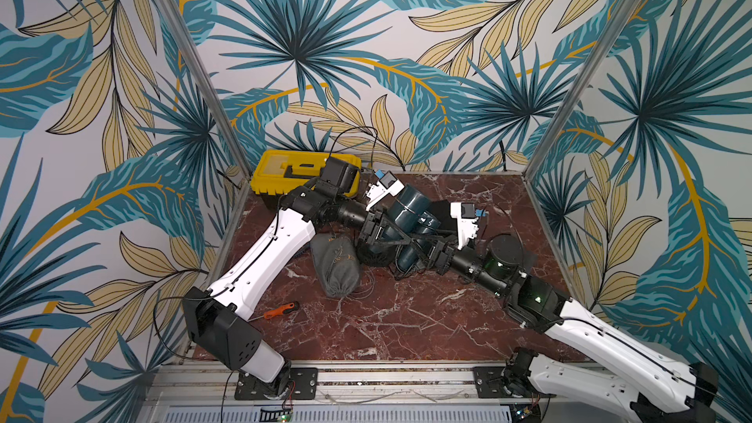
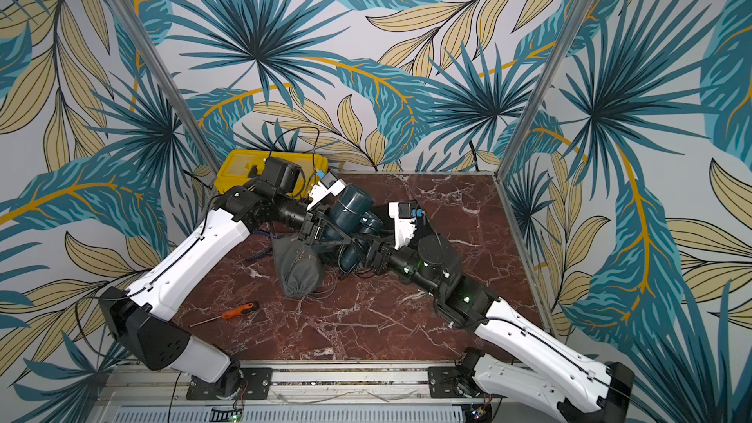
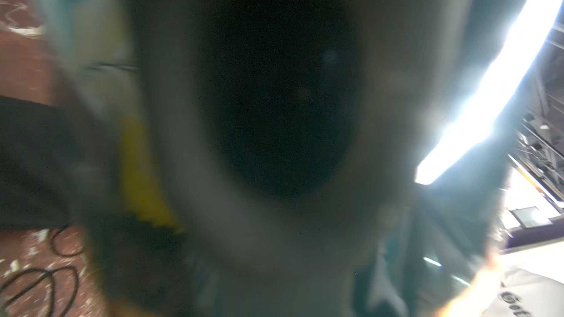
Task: Pack away hair dryers
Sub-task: Fold the hair dryer, then adjust the hair dryer.
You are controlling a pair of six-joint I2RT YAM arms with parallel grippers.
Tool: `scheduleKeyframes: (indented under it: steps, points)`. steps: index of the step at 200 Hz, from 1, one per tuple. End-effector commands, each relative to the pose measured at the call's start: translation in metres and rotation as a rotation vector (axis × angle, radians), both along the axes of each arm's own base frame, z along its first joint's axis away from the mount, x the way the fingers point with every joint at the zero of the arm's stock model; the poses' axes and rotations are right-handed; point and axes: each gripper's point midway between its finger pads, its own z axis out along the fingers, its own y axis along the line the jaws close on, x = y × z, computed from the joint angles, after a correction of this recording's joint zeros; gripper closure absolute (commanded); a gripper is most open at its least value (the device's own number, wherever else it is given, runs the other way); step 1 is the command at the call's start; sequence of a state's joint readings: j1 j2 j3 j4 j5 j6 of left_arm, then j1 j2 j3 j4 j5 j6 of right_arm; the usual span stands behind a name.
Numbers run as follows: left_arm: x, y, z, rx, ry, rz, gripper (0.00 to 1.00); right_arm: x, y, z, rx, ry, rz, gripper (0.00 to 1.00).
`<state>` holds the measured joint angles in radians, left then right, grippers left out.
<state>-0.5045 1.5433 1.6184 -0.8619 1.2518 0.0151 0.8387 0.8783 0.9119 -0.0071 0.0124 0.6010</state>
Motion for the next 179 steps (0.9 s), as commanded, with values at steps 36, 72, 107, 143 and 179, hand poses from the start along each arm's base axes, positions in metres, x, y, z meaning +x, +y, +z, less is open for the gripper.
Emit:
scheduleKeyframes:
  steps: [36,72,107,143,179]
  points:
    - [0.009,0.013,0.024,-0.012,-0.038,0.058,1.0,-0.026,-0.035,0.031,0.006,-0.031,-0.02,0.27]
    - [0.029,0.015,0.034,-0.006,-0.04,0.111,1.0,-0.037,-0.009,0.007,0.041,0.076,0.12,0.27]
    - [0.044,0.016,0.039,-0.012,-0.012,0.13,1.0,-0.035,0.001,-0.002,0.131,0.092,0.138,0.28]
    - [0.047,0.015,0.038,-0.011,0.007,0.132,1.0,-0.026,0.012,-0.007,0.194,0.081,0.145,0.28]
    - [0.046,0.015,0.041,-0.025,0.025,0.119,1.0,-0.013,0.023,-0.006,0.194,0.06,0.13,0.28]
